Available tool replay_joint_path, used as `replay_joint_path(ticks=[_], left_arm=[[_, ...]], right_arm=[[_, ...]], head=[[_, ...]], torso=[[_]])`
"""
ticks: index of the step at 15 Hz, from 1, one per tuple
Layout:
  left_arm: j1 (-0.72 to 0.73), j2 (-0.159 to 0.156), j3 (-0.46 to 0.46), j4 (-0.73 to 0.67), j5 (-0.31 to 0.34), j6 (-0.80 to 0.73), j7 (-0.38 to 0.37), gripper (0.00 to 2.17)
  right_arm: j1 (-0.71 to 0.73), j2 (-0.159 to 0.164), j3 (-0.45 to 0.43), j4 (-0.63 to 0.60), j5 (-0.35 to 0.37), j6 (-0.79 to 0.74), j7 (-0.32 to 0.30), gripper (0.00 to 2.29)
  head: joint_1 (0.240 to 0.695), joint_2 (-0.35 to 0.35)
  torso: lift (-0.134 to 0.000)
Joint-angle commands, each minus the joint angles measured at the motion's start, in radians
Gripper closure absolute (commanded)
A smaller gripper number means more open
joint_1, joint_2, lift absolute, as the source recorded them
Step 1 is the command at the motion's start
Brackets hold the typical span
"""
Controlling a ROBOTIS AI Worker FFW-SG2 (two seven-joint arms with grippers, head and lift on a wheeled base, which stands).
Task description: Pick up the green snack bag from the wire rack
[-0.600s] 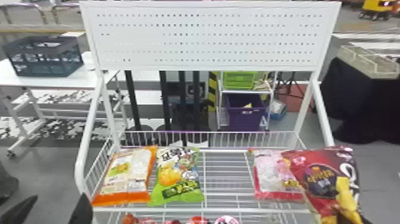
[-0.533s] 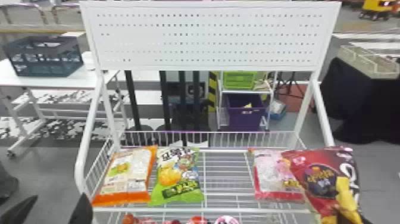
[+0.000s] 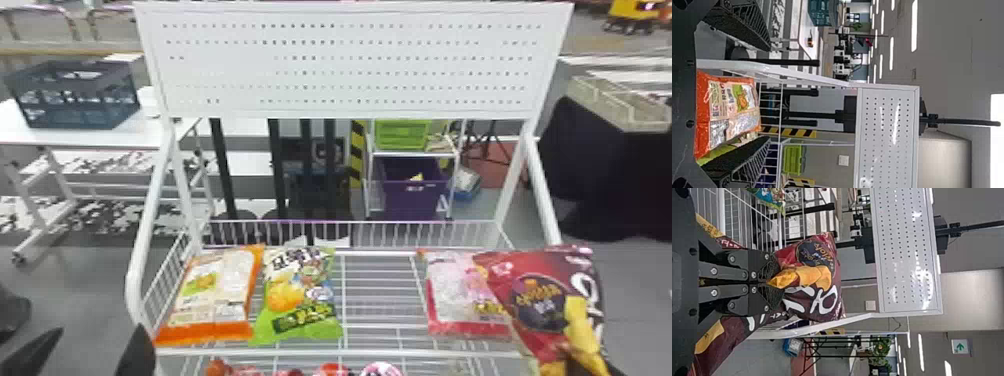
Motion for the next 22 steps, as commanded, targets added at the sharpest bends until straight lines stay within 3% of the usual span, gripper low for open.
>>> replay_joint_path(ticks=[1, 4, 7, 9, 13, 16, 17, 22], left_arm=[[0.0, 0.001, 0.0, 0.0, 0.0, 0.0, 0.0, 0.09], [-0.032, 0.001, -0.029, 0.021, -0.009, 0.0, -0.002, 0.09], [-0.156, 0.007, -0.133, 0.11, -0.041, 0.009, -0.023, 0.09], [-0.284, 0.007, -0.241, 0.207, -0.109, 0.058, -0.02, 0.09], [-0.503, 0.003, -0.364, 0.433, -0.11, 0.126, -0.015, 0.09], [-0.661, -0.017, -0.436, 0.592, -0.109, 0.166, -0.02, 0.09], [-0.708, -0.039, -0.456, 0.646, -0.106, 0.172, -0.026, 0.09], [-0.868, -0.059, -0.5, 0.859, -0.094, 0.221, -0.037, 0.09]], right_arm=[[0.002, -0.001, 0.0, -0.002, 0.0, 0.0, 0.001, 2.18], [0.003, 0.0, 0.0, -0.005, 0.0, 0.0, 0.001, 2.18], [0.002, 0.002, 0.009, -0.002, 0.005, 0.0, 0.001, 2.18], [-0.002, 0.006, 0.017, 0.002, 0.012, 0.0, 0.001, 2.18], [-0.003, 0.009, 0.026, 0.005, 0.021, 0.0, 0.001, 2.18], [-0.003, 0.011, 0.029, 0.006, 0.026, 0.0, 0.001, 2.18], [-0.003, 0.011, 0.031, 0.006, 0.029, 0.0, 0.0, 2.18], [-0.014, 0.013, 0.032, 0.025, 0.029, 0.0, 0.0, 2.18]], head=[[0.499, 0.0], [0.499, 0.0], [0.499, 0.0], [0.499, 0.0], [0.499, 0.0], [0.499, 0.0], [0.499, 0.0], [0.499, 0.0]], torso=[[0.0], [0.0], [0.0], [0.0], [0.0], [0.0], [0.0], [0.0]])
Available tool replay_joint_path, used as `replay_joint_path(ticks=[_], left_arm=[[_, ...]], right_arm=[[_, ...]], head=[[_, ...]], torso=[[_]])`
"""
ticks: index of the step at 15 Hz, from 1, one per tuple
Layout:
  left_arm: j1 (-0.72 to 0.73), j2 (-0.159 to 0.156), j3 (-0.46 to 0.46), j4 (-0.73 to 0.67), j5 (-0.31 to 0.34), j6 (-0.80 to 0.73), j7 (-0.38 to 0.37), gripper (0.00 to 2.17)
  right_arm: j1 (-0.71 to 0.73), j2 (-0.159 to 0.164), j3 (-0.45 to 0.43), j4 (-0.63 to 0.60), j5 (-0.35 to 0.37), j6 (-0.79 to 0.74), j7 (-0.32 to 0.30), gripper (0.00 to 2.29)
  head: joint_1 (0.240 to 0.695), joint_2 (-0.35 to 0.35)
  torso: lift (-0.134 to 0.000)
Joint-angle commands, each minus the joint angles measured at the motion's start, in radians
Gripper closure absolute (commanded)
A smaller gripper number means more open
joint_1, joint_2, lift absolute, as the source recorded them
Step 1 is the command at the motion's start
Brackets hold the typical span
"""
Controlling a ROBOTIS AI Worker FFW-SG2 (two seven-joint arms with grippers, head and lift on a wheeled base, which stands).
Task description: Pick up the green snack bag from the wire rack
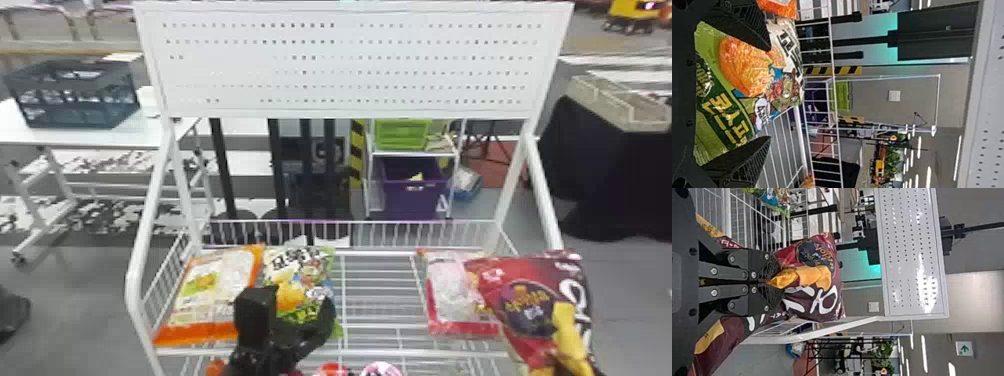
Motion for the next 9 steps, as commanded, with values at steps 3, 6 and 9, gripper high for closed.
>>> replay_joint_path(ticks=[3, 6, 9], left_arm=[[-0.058, 0.001, -0.01, 0.072, 0.005, 0.038, -0.001, 0.12], [-0.058, 0.004, -0.01, 0.056, 0.004, 0.087, -0.01, 0.91], [-0.058, 0.007, -0.002, 0.033, 0.012, 0.204, -0.021, 1.98]], right_arm=[[-0.014, 0.0, 0.004, 0.017, 0.0, 0.0, 0.0, 2.18], [-0.022, 0.0, 0.008, 0.018, 0.0, 0.0, 0.0, 2.18], [-0.023, -0.002, 0.01, 0.018, 0.0, 0.0, 0.0, 2.18]], head=[[0.499, 0.0], [0.499, 0.0], [0.499, 0.0]], torso=[[0.0], [0.0], [0.0]])
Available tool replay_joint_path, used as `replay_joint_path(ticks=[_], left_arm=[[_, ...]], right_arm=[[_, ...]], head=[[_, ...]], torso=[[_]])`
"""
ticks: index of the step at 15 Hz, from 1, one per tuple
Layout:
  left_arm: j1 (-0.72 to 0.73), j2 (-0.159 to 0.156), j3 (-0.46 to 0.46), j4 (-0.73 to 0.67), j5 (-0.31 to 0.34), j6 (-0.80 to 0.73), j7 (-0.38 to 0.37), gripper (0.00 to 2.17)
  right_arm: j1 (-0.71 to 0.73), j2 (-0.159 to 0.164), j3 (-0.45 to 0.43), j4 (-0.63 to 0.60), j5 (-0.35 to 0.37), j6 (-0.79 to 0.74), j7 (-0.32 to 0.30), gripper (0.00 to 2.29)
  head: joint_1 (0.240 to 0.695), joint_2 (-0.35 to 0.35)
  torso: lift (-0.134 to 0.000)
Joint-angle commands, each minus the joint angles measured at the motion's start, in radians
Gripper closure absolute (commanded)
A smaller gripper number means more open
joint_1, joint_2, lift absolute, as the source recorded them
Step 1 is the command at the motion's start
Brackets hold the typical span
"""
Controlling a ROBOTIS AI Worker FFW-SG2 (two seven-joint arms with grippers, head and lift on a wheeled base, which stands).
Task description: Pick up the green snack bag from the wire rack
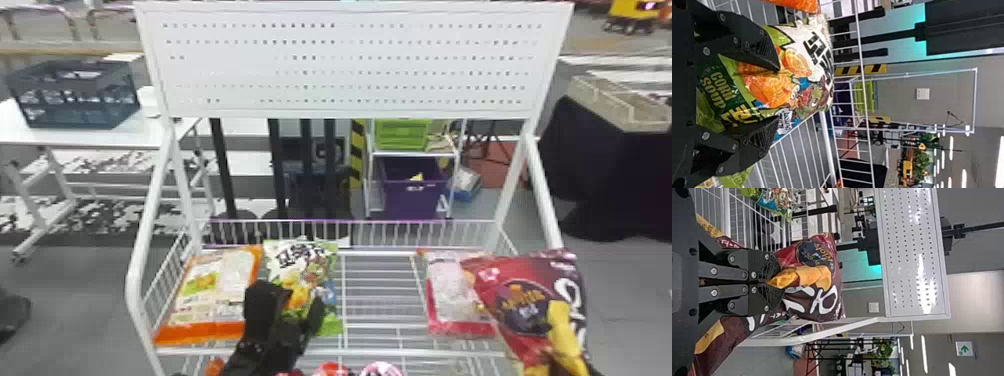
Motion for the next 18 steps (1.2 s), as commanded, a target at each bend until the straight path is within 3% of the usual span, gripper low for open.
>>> replay_joint_path(ticks=[1, 2, 10, 18], left_arm=[[0.007, 0.004, 0.01, -0.02, 0.005, 0.07, -0.018, 1.98], [0.014, 0.005, 0.013, -0.032, 0.003, 0.089, -0.02, 2.07], [0.103, 0.018, 0.043, -0.197, 0.039, 0.082, -0.001, 2.07], [0.438, 0.114, 0.191, -0.741, 0.138, 0.058, -0.008, 2.06]], right_arm=[[0.0, -0.001, 0.0, 0.0, 0.0, 0.0, 0.0, 2.18], [0.0, -0.001, 0.002, 0.0, 0.0, 0.0, 0.0, 2.18], [0.004, -0.001, 0.009, -0.011, 0.0, 0.0, 0.0, 2.18], [-0.007, -0.006, 0.009, -0.005, -0.003, 0.0, -0.002, 2.18]], head=[[0.499, 0.0], [0.499, 0.0], [0.499, 0.0], [0.499, 0.0]], torso=[[0.0], [0.0], [0.0], [0.0]])
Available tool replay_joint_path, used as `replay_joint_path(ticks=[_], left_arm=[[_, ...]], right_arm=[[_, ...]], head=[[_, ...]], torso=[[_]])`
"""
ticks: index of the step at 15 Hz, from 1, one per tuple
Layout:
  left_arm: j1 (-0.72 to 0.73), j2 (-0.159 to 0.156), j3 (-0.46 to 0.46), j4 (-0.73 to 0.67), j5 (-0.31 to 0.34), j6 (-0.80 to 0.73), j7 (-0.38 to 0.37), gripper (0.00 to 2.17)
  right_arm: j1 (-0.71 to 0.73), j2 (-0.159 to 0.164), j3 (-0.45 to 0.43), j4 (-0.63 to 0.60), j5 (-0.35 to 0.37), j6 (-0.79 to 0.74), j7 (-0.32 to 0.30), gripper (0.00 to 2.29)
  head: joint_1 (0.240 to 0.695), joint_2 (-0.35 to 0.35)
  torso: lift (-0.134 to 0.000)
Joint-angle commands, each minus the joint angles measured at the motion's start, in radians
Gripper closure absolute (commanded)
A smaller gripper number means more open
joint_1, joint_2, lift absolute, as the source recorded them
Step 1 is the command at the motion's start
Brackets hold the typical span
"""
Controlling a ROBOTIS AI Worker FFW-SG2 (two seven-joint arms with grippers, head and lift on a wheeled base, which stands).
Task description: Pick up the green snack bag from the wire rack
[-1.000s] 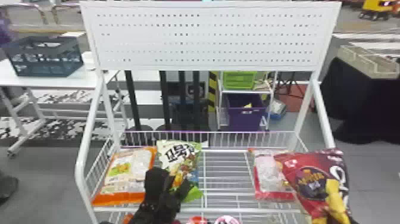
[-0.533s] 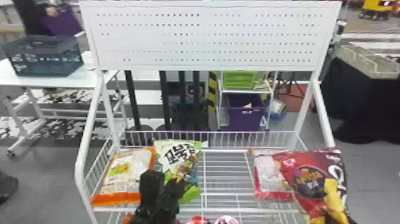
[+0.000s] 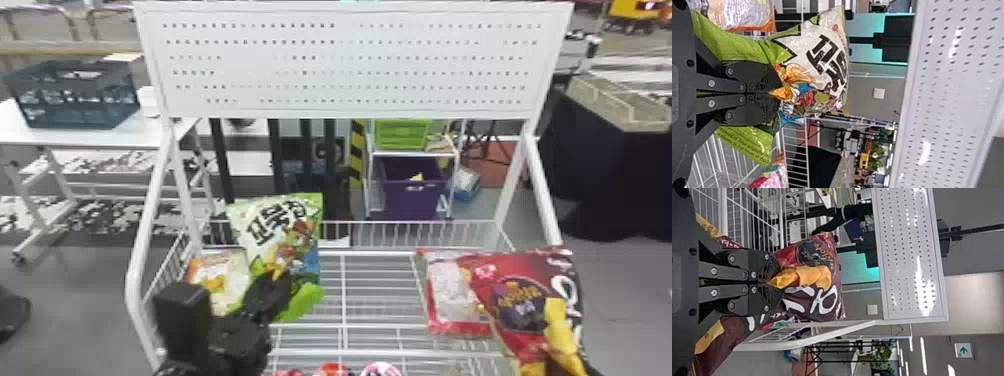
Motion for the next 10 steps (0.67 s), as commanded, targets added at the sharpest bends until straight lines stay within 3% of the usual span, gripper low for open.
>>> replay_joint_path(ticks=[1, 6, 10], left_arm=[[0.14, 0.024, 0.076, -0.14, 0.019, -0.023, -0.007, 2.06], [0.422, 0.03, 0.266, -0.212, 0.019, -0.204, -0.025, 2.06], [0.539, 0.02, 0.344, -0.221, 0.022, -0.345, -0.022, 2.06]], right_arm=[[-0.009, -0.001, 0.0, 0.008, -0.004, 0.0, 0.001, 2.18], [-0.032, -0.001, 0.003, 0.028, -0.007, 0.003, -0.001, 2.18], [-0.043, -0.001, 0.005, 0.037, -0.009, 0.006, -0.001, 2.18]], head=[[0.499, 0.0], [0.499, 0.0], [0.499, 0.0]], torso=[[0.0], [0.0], [0.0]])
